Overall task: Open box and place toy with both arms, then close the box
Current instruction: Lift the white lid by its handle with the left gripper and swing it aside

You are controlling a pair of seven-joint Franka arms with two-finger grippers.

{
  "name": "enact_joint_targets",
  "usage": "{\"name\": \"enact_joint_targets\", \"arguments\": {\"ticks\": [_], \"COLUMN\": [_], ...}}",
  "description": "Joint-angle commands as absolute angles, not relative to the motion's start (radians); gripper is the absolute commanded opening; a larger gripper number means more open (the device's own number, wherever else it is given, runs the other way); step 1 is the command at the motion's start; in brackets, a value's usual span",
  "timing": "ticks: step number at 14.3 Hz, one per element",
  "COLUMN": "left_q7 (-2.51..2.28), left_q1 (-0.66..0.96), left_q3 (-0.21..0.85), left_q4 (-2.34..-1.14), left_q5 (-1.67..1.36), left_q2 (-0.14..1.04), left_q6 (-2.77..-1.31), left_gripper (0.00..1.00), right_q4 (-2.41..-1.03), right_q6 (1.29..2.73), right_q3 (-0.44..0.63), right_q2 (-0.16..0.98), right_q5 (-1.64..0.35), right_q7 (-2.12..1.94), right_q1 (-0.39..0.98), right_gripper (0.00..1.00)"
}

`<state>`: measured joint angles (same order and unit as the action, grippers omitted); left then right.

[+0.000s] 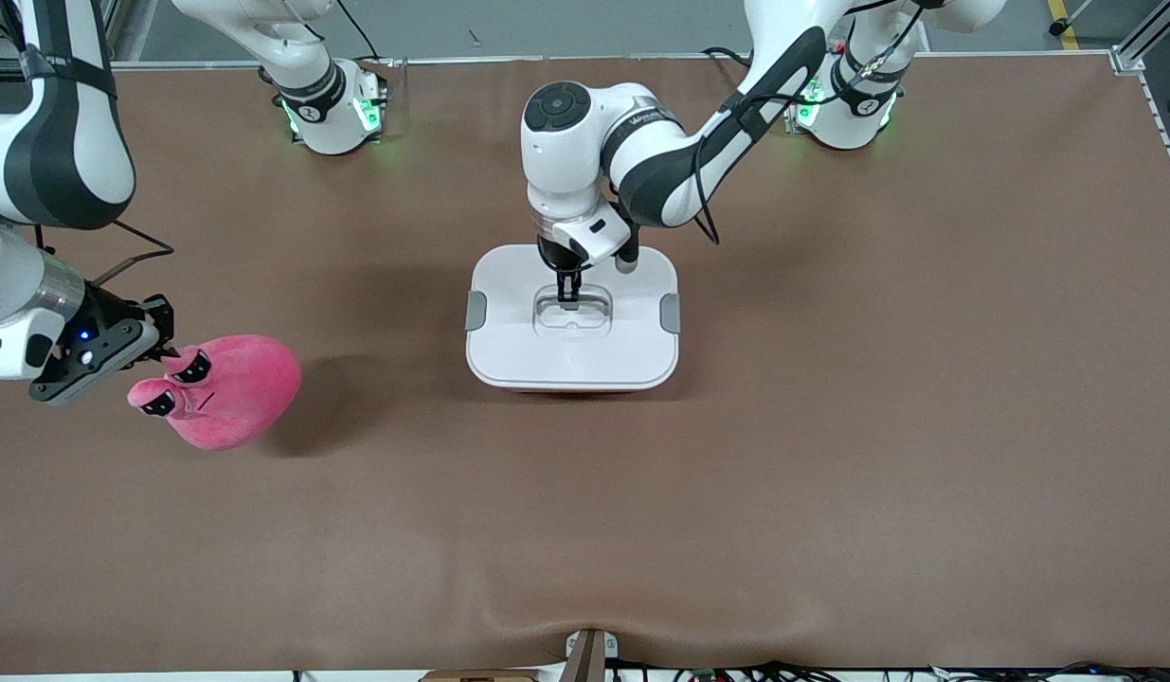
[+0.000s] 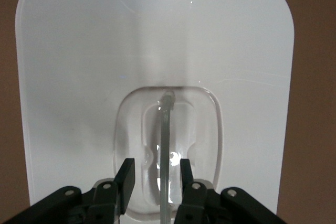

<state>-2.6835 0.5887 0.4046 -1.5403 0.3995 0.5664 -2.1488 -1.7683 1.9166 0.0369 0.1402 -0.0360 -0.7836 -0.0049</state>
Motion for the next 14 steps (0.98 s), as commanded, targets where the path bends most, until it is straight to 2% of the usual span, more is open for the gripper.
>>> {"name": "enact_joint_targets", "arguments": {"ticks": [1,6,9,14], "left_q7": [-2.700,-2.700,-2.695,-2.672], "left_q1": [0.591,0.588,0.586,0.581], "left_q3": [0.405,0.405,0.405,0.405], "left_q4": [-1.516,-1.513,-1.513,-1.503], "left_q5": [0.422,0.420,0.417,0.422], "left_q2": [0.583,0.581,0.578,0.569], "left_q6": [-2.154,-2.154,-2.152,-2.152], "left_gripper": [0.32,0.05,0.00,0.00], "right_q4": [-1.782,-1.781,-1.779,-1.781], "right_q6": [1.902,1.868,1.848,1.826], "right_q3": [0.044,0.044,0.044,0.048], "right_q2": [0.098,0.069,0.041,0.014], "right_q5": [-0.052,-0.055,-0.052,-0.043], "right_q7": [-0.865,-0.913,-0.917,-1.069], "right_q1": [0.034,0.087,0.133,0.156], "right_gripper": [0.00,0.00,0.00,0.00]}}
